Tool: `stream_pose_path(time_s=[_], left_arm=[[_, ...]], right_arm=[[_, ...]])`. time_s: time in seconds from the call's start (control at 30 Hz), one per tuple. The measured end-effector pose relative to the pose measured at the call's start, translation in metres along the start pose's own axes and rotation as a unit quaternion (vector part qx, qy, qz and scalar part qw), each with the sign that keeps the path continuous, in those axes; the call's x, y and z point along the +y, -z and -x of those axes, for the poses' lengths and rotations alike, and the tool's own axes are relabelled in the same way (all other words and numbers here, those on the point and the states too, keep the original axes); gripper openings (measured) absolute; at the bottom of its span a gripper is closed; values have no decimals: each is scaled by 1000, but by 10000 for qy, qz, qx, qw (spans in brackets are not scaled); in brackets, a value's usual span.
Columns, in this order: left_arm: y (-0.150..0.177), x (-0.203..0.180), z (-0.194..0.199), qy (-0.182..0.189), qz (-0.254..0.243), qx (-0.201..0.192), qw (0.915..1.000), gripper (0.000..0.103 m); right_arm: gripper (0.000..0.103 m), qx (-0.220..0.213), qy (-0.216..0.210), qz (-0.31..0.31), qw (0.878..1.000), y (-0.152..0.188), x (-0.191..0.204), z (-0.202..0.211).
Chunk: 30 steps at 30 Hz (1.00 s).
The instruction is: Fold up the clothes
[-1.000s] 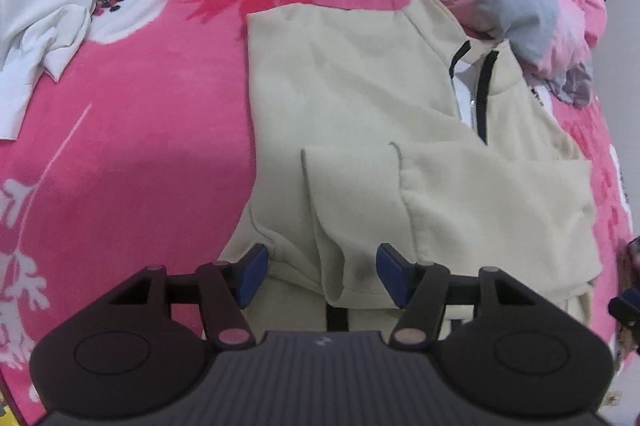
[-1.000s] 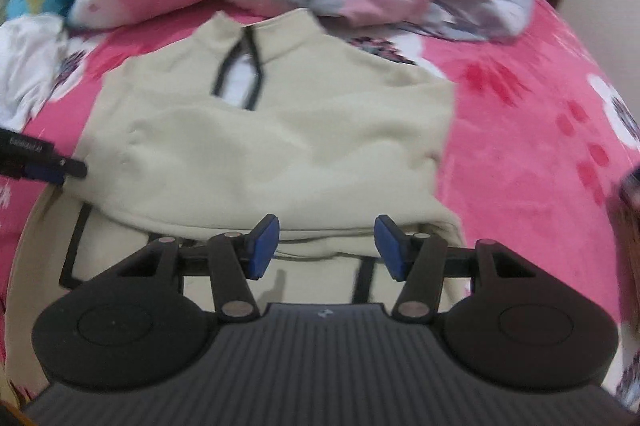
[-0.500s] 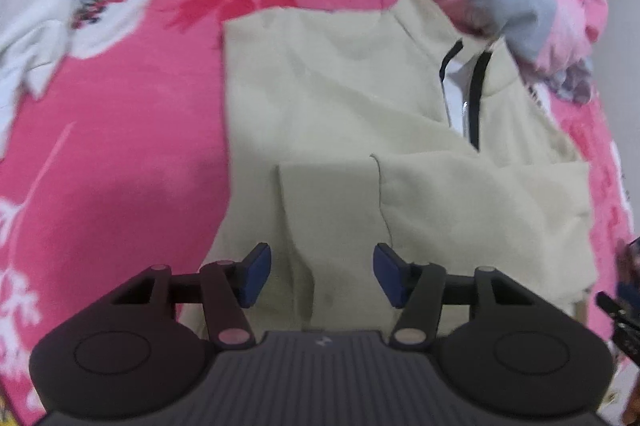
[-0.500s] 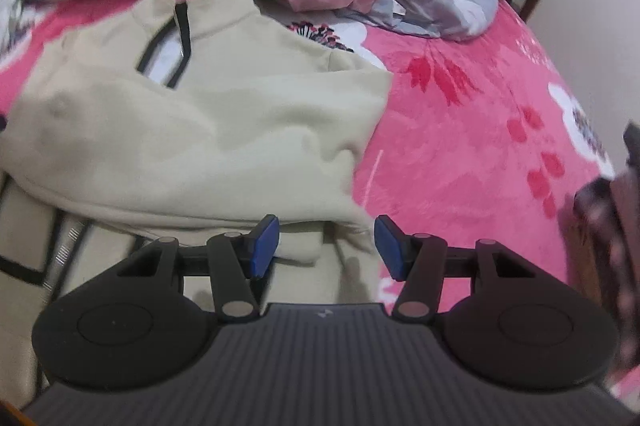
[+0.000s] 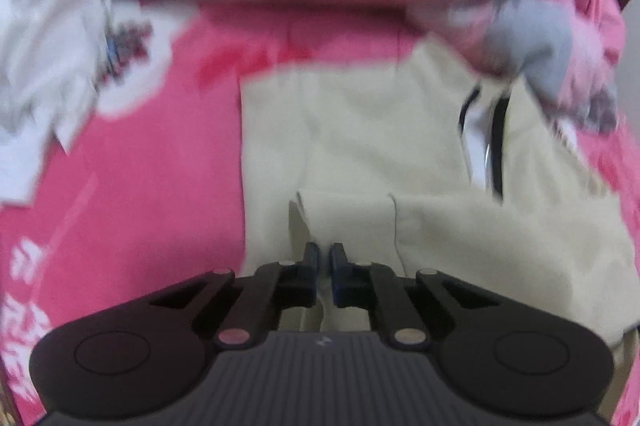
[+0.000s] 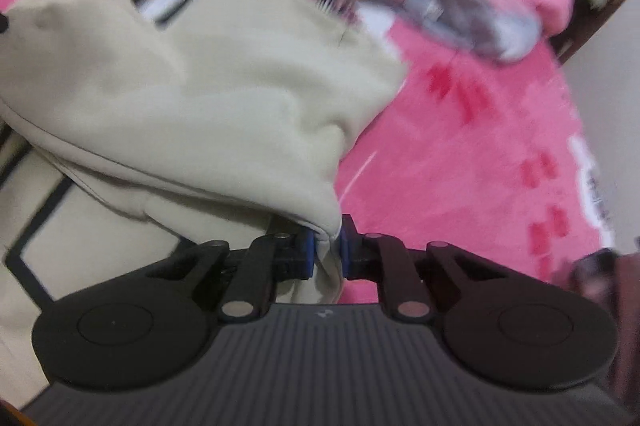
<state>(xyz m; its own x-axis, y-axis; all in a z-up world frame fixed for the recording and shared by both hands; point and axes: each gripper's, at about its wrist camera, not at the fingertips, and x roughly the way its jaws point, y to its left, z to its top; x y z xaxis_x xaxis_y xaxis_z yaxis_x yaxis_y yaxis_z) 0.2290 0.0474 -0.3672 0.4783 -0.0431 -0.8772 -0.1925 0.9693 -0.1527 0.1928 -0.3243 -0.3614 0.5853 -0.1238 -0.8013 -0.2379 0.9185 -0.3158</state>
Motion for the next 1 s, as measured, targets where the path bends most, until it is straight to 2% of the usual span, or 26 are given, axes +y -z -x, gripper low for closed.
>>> stream_pose_path(time_s=[0.07,0.1,0.17,0.23,0.3,0.33,0.37,0.4,0.43,0.5,0.53,0.6,0.7,0.83,0.9,0.93,1.0], left_arm=[[-5,-2,3,-248,-85,-222,9994,7],[-6,-1,-1,-363,-120,-204,9991,7],[-1,3,-17,-497,-141,34,9987,7],[4,8,-34,-628,-160,278,9975,7],[8,0,-34,-753,-503,200,9957,7],[8,-5,-32,-820,-686,165,9941,8],[9,-6,-31,-846,-761,161,9934,9],[9,-8,-29,-870,-828,159,9926,11],[8,-7,-25,-860,-789,165,9930,14],[9,-3,-13,-806,-606,80,9949,18],[9,-1,-5,-822,-544,-39,9951,22],[10,0,11,-834,-425,-273,9952,24],[10,-7,20,-595,-303,-472,9966,26],[14,-31,-4,-376,-569,-388,9969,28],[18,-35,-32,-526,-609,-172,9966,31],[20,-35,-45,-622,-604,-41,9962,37],[23,-35,-52,-637,-584,-165,9961,39]], right_arm=[[10,-198,156,62,9997,4,9,15],[10,-220,241,251,9992,8,19,15],[12,-114,349,688,9970,20,38,4],[12,265,319,1243,9914,38,55,-20],[13,93,528,1821,9818,48,65,-19],[16,25,610,2062,9766,52,68,-17],[27,12,601,2116,9755,52,64,-10],[36,4,524,2021,9780,53,56,-2],[38,-5,444,1894,9809,53,46,7],[38,-47,257,1440,9892,50,19,27],[37,-143,140,1177,9929,45,7,35],[36,-340,-100,632,9974,34,-17,52],[36,-769,-516,-454,9947,0,-50,57],[32,-890,-1259,-1484,9768,-38,-72,-16],[28,-899,-1603,-1965,9631,-55,-82,-53],[27,-746,-1687,-2125,9596,-57,-83,-72],[18,-443,-1734,-2521,9510,-59,-90,-101]])
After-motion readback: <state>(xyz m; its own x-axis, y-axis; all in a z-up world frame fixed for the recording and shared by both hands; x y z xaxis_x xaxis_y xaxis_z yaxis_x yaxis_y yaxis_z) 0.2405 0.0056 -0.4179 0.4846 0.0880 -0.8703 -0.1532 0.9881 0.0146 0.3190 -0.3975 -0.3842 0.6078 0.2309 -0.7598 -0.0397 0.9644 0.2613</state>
